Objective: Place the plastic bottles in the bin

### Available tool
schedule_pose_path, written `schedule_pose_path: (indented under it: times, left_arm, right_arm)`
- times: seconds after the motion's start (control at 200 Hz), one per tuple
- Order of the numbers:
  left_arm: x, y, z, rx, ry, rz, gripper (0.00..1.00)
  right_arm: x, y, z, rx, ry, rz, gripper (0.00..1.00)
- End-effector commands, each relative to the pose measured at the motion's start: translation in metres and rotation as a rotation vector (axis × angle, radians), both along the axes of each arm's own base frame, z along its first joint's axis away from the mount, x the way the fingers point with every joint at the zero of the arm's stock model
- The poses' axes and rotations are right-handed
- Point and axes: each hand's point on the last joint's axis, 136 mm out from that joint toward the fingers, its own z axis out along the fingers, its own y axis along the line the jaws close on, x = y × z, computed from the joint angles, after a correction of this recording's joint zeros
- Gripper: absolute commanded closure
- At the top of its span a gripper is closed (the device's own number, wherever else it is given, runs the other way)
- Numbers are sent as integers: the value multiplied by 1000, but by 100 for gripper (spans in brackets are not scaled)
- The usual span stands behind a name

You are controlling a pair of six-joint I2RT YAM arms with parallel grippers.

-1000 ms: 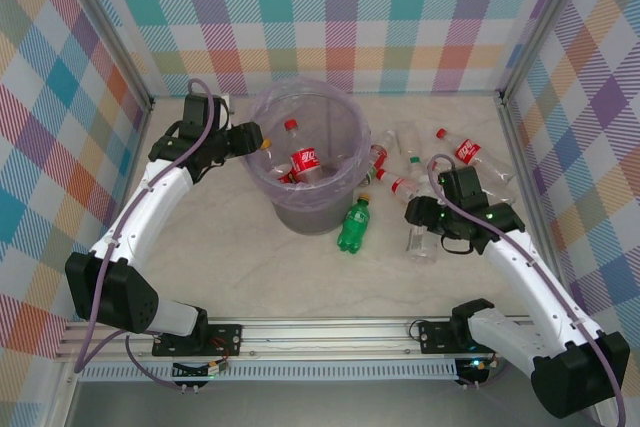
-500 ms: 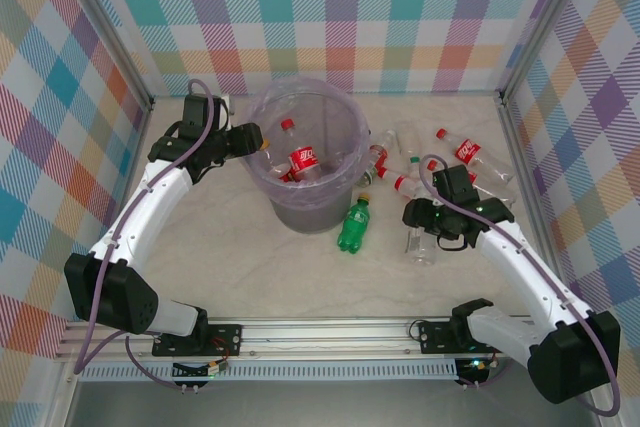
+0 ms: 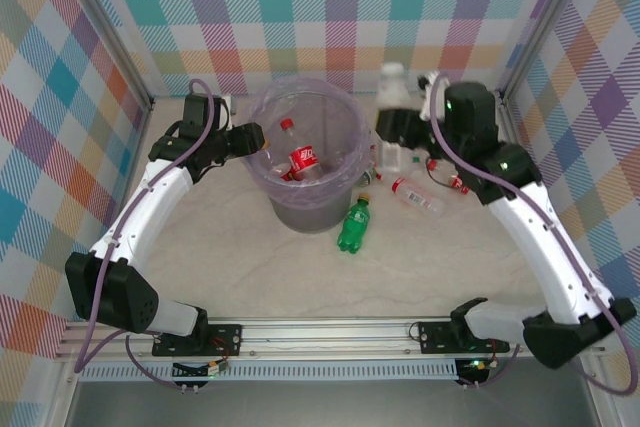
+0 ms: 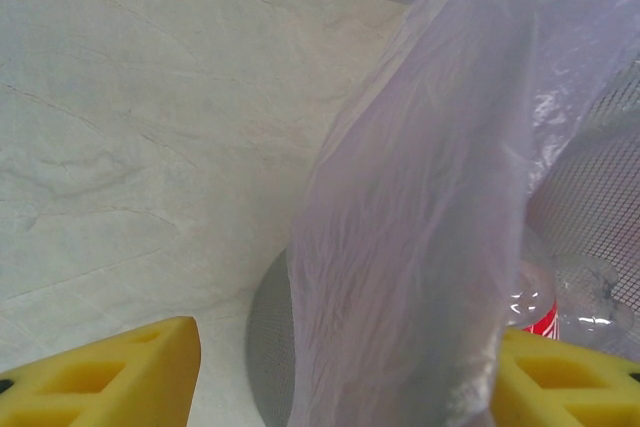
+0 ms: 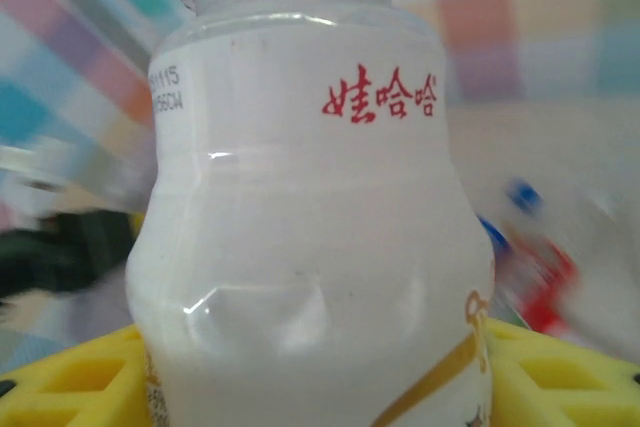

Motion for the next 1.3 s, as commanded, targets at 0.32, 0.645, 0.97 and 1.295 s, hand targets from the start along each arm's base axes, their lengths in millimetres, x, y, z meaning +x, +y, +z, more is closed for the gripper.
schedule_pose_path:
  times: [0.32, 0.645, 0.97, 1.295]
  left_arm:
    - [-3, 4, -14, 12, 62, -1, 36]
    - [-3, 5, -14, 16, 61, 2, 36]
    - [-3, 6, -14, 22, 58, 6, 36]
    - [-3, 7, -15, 27, 59, 9, 36]
  right_arm:
    - [67, 162, -35, -53, 4, 333, 37]
    - [75, 179, -92, -81, 126, 338, 23]
    - [61, 158, -48, -79, 55, 307, 14]
    - [30, 74, 6, -100, -77, 114, 15]
